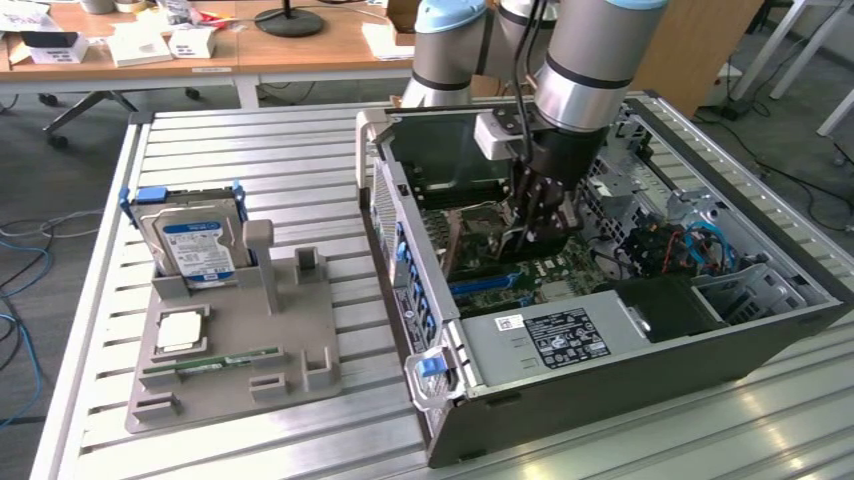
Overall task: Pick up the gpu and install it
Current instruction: 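Insert the gpu into the slot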
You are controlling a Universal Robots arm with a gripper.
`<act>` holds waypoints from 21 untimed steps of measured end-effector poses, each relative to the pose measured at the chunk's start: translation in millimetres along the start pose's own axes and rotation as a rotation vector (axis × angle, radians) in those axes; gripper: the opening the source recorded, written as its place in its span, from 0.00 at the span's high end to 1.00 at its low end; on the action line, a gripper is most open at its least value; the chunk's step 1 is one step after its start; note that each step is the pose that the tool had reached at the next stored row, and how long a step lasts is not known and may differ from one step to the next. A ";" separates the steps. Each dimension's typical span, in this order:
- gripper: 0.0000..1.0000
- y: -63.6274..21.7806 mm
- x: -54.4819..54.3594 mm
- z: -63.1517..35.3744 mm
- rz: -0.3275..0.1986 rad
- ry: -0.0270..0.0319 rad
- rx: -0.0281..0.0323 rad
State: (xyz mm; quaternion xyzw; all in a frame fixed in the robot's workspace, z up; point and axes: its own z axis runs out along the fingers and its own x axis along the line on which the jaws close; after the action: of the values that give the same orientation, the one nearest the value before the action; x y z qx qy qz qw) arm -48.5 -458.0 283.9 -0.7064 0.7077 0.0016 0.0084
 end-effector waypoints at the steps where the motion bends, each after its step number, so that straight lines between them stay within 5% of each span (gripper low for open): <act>1: 0.74 0.0 0.0 0.2 0.000 0.0001 0.0000; 21: 0.74 9.1 0.0 0.2 0.000 0.0001 0.0000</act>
State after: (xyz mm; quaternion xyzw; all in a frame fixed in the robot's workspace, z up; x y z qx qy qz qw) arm -57.6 -458.0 283.6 -0.7064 0.7077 0.0016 0.0083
